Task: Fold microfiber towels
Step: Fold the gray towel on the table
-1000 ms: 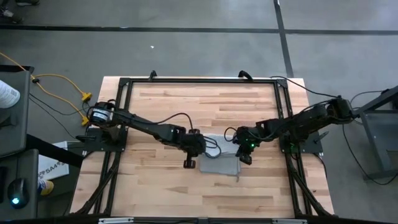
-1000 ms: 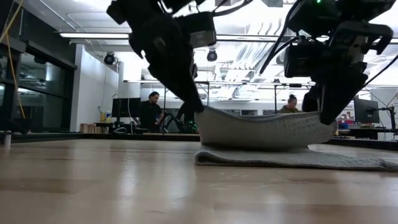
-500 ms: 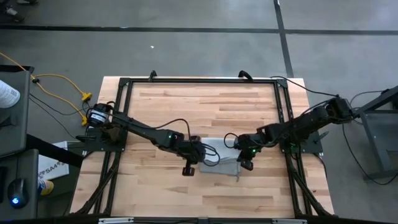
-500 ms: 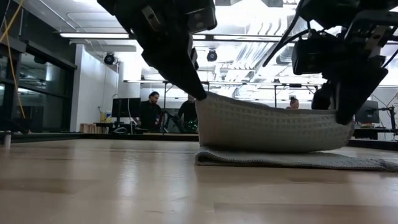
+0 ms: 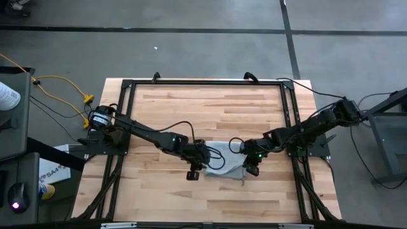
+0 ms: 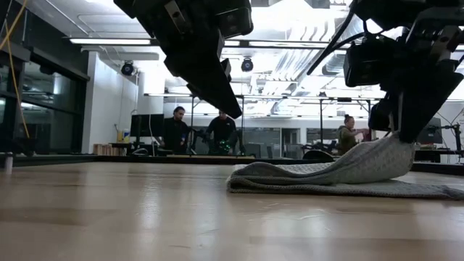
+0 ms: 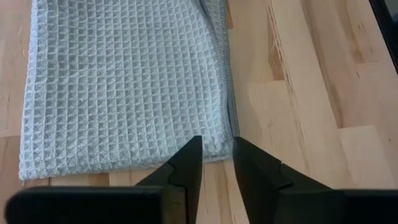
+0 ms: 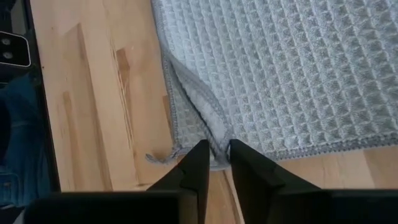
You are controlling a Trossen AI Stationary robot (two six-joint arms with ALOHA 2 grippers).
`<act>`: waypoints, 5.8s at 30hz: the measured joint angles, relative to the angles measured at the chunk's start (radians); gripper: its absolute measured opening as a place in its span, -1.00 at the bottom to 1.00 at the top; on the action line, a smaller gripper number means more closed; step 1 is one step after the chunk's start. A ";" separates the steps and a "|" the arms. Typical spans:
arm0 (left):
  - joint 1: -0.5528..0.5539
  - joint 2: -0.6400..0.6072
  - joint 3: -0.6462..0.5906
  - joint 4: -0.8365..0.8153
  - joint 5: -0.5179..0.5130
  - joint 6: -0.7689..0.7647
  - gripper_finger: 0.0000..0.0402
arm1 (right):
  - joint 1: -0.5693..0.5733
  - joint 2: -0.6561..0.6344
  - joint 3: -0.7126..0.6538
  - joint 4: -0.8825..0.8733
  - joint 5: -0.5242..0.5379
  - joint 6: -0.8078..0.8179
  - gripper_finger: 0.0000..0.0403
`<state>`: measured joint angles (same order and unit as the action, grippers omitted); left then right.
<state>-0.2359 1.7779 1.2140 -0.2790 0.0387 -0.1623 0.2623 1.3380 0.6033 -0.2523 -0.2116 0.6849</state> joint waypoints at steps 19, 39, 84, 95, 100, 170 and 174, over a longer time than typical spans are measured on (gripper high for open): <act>0.000 0.000 0.000 -0.009 -0.016 0.029 -0.49 | 0.054 0.000 0.001 0.056 -0.019 0.029 -0.45; 0.145 0.000 0.000 -0.231 -0.076 0.026 -0.55 | -0.108 -0.009 0.001 -0.077 0.124 0.076 -0.45; 0.209 -0.272 -0.359 0.167 0.210 0.271 -0.56 | 0.316 -0.164 -0.227 0.245 0.637 0.894 -0.45; 0.211 -0.272 -0.359 0.158 0.217 0.265 -0.56 | 0.320 -0.141 -0.227 0.321 0.640 0.864 -0.45; 0.226 -0.272 -0.359 0.201 0.215 0.315 -0.56 | 0.312 -0.082 -0.226 0.441 0.624 0.829 -0.45; 0.209 -0.021 -0.277 0.401 0.211 0.536 -1.00 | 0.160 0.091 -0.011 0.256 0.357 0.368 -0.99; 0.209 -0.023 -0.264 0.405 0.162 0.578 -1.00 | 0.173 0.091 -0.011 0.257 0.361 0.407 -0.99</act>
<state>-0.0265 1.7554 0.9497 0.1256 0.2004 0.4157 0.4352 1.4288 0.5919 0.0048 0.1493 1.0915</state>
